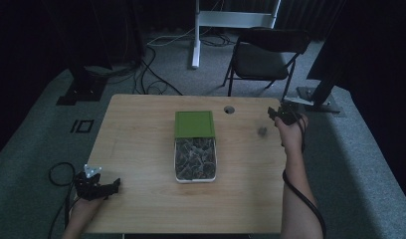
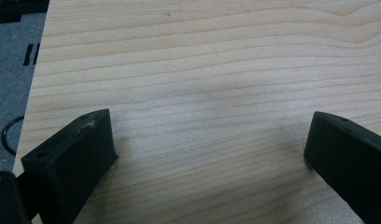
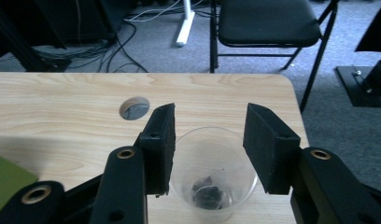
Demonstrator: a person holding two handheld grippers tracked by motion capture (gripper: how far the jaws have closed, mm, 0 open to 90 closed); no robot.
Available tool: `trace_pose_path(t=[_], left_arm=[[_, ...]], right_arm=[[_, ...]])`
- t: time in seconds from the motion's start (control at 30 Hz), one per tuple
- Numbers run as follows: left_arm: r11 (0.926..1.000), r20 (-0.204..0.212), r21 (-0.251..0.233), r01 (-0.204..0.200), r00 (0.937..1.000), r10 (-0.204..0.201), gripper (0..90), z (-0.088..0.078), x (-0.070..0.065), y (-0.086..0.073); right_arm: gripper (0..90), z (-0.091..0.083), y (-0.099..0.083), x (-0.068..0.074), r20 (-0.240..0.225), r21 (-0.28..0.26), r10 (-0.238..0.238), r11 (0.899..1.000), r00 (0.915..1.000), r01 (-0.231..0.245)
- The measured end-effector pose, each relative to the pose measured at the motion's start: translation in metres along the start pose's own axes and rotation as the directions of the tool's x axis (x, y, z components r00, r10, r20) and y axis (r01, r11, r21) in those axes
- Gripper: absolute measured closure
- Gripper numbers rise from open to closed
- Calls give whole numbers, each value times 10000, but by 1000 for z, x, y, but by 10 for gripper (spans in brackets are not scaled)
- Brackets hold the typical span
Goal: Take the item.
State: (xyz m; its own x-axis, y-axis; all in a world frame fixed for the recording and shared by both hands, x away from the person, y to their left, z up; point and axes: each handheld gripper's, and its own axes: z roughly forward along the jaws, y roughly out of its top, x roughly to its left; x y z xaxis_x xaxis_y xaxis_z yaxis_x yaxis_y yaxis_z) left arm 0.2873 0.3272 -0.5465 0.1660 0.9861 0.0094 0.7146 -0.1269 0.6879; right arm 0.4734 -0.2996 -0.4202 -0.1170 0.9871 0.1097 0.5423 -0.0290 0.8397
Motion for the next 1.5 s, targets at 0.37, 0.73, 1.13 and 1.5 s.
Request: trace_pose_path(t=[0.37, 0.73, 1.13, 1.5], left_arm=[[10000, 0, -2, 1, 10000, -1, 23, 0, 0, 0], [10000, 2, 0, -3, 10000, 3, 23, 0, 0, 0], [10000, 0, 2, -2, 10000, 2, 23, 0, 0, 0], [10000, 1, 1, -1, 10000, 1, 23, 0, 0, 0]], right_arm=[[511, -11, -6, 7, -535, -312, -74, 9995, 9985, 58], [487, -25, -20, 13, -1291, -611, -158, 9981, 9915, 80], [446, -41, -42, 17, -1703, -783, -577, 9959, 9837, 449], [417, -49, -65, 24, -1950, -740, -941, 9940, 9763, 811]])
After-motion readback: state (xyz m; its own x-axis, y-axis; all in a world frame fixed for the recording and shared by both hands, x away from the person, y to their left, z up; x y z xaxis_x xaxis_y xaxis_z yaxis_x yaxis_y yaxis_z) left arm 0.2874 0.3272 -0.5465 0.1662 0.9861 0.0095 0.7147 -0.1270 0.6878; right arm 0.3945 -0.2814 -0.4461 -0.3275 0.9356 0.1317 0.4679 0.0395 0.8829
